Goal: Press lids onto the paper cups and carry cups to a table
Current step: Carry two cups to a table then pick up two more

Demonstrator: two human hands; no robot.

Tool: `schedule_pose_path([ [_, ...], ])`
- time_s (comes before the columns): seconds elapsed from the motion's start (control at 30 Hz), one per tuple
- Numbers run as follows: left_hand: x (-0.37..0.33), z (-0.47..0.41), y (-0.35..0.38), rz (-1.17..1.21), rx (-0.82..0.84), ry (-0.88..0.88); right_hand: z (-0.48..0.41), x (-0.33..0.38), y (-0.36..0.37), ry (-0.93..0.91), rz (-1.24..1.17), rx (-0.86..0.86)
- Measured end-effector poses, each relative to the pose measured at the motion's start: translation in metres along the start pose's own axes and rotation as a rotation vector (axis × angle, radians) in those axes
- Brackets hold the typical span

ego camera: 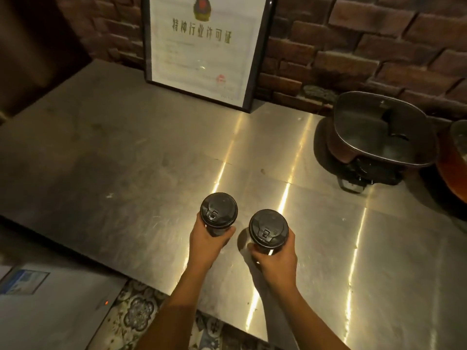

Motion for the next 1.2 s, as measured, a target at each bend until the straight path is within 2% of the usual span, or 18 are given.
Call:
schedule_pose_path([
  [0.23, -0.004, 0.028, 0.0, 0.082, -0.036, -0.059, -0.005, -0.008, -0.011, -0.034, 0.001, 0.116],
  [0.37, 0.002, 0.073, -0.012, 0.122, -0.034, -0.12, 0.01, 0.007, -0.029, -0.076, -0.042, 0.179],
  [0.5, 0.013, 0.134, -0.029, 0.171, -0.121, -0.134, 0.043, 0.025, -0.047, -0.15, -0.059, 0.287],
  [0.67, 0.043, 0.233, -0.056, 0.341, -0.268, -0.142, 0.11, 0.043, -0.067, -0.247, -0.064, 0.532],
  [0.9, 0.11, 0.373, -0.114, 0.552, -0.507, -0.178, 0.224, 0.06, -0.059, -0.378, -0.044, 0.82],
  [1.2, 0.212, 0.557, -0.2, 0.667, -0.841, -0.216, 0.414, 0.048, -0.024, -0.484, 0.007, 1.202],
])
Point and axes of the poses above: each hand's wrist, its own z-axis away from the middle knuckle, its own y-axis out of the palm, x = y × z, the point moved 1 cm from there along -z, towards the middle knuckle, and after that the axes turned 10 degrees about -y, right-handed, at the moved point
